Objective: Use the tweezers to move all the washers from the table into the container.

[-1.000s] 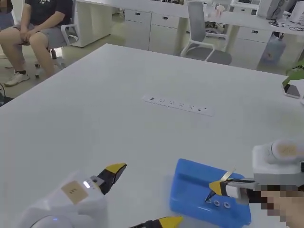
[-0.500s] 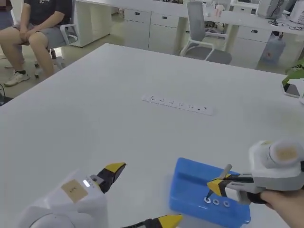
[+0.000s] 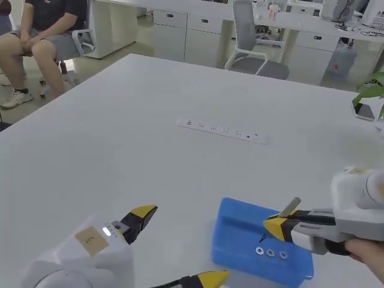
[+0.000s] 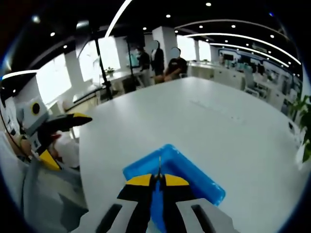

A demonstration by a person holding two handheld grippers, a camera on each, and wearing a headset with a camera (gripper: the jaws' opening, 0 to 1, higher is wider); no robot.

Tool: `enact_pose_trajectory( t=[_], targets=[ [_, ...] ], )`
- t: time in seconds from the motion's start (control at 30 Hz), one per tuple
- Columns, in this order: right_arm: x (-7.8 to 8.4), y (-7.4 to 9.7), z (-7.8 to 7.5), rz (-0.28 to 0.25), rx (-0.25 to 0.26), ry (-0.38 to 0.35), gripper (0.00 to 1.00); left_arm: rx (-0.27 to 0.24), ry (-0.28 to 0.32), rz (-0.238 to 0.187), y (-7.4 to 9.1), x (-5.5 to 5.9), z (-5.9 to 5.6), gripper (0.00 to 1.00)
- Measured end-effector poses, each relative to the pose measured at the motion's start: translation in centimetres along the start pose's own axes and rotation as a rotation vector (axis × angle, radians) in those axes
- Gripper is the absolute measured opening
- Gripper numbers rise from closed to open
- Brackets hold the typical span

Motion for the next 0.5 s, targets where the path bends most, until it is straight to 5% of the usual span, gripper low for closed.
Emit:
enact_pose_trajectory(
  t=[0.23,0.5],
  targets=[
    [0.5,0.8,1.6,-0.008,-0.026,0.000,0.04,0.000,-0.001,0.002,0.0,0.1,0.1,0.84],
    [3.2,0.9,2.9,0.040,-0.052,-0.028,0.04,-0.006,0.007,-0.005,0.1,0.0,0.1,0.84]
  ],
)
Point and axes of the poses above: the centre of the closed fingertips' face, and the gripper's own axes: y roughly backward along the fingers, z roughly to its left, x roughly out of its underside, the point moved 1 cm from there along y, roughly backward along the fingers, and after that the axes turned 3 degrees about -z, right-handed, at the moved point
